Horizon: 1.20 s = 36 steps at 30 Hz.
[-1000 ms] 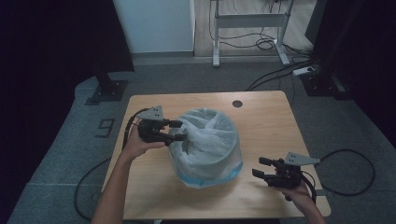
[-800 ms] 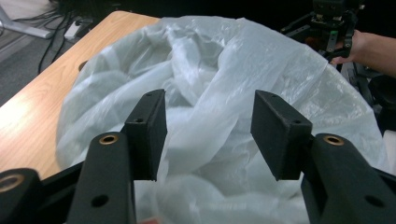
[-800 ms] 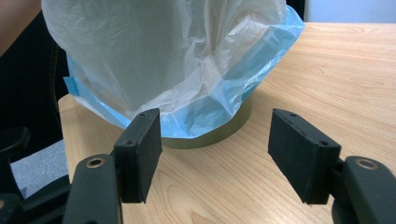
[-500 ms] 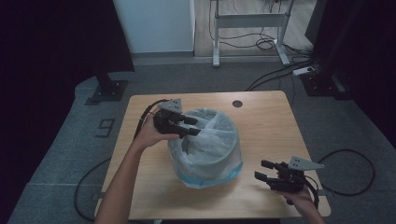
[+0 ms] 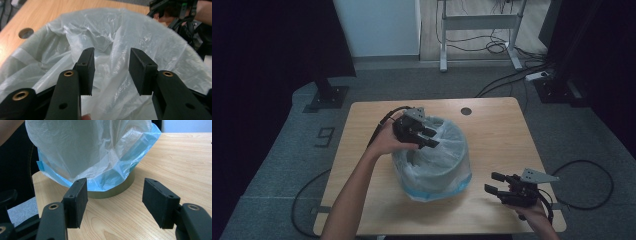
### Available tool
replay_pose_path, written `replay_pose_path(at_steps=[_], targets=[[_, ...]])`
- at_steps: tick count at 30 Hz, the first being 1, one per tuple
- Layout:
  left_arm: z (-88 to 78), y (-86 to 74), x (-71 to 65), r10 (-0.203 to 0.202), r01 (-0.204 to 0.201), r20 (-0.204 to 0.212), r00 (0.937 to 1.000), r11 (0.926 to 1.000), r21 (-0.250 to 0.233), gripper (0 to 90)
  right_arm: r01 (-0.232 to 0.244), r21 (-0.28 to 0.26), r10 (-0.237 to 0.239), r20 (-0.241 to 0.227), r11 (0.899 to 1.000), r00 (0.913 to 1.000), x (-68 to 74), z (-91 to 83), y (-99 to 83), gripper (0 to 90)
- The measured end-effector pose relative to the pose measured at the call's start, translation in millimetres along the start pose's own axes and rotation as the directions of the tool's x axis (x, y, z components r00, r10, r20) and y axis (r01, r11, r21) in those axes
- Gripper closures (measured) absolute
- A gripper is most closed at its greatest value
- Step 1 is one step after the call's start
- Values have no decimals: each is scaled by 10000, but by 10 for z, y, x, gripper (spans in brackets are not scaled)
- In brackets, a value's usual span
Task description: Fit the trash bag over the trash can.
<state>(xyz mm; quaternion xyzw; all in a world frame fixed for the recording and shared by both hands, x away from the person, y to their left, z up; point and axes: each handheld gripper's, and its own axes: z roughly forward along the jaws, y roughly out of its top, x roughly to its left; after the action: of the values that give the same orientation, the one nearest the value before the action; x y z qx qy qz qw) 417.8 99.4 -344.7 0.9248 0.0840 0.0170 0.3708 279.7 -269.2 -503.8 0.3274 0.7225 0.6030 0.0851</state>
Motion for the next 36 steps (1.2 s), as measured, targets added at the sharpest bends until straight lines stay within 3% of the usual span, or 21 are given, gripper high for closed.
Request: replay_pose_path(at_steps=[8, 13, 15, 18, 22, 36], targets=[[193, 73, 13, 87, -88, 12, 10000, 9926, 1212, 576, -55, 72, 56, -25, 10000, 10000, -10, 33, -14, 365], [239, 111, -2, 78, -89, 74, 9999, 9873, 1584, 574, -53, 94, 53, -31, 9999, 10000, -10, 37, -20, 365], [199, 119, -5, 102, -110, 62, 9999, 9892, 1459, 569, -48, 91, 48, -25, 9999, 10000, -11, 30, -19, 365], [72, 158, -14, 136, -145, 107, 9999, 9960, 883, 564, -42, 42, 42, -5, 10000, 10000, -15, 12, -16, 365], [-21, 249, -4, 114, -111, -51, 9999, 9986, 517, 557, -49, 6, 49, 23, 10000, 10000, -19, 2, -11, 366], [105, 418, 95, -212, 212, 306, 9993, 9998, 3, 536, -52, -84, 52, 59, 10000, 10000, -27, -39, -10, 366]])
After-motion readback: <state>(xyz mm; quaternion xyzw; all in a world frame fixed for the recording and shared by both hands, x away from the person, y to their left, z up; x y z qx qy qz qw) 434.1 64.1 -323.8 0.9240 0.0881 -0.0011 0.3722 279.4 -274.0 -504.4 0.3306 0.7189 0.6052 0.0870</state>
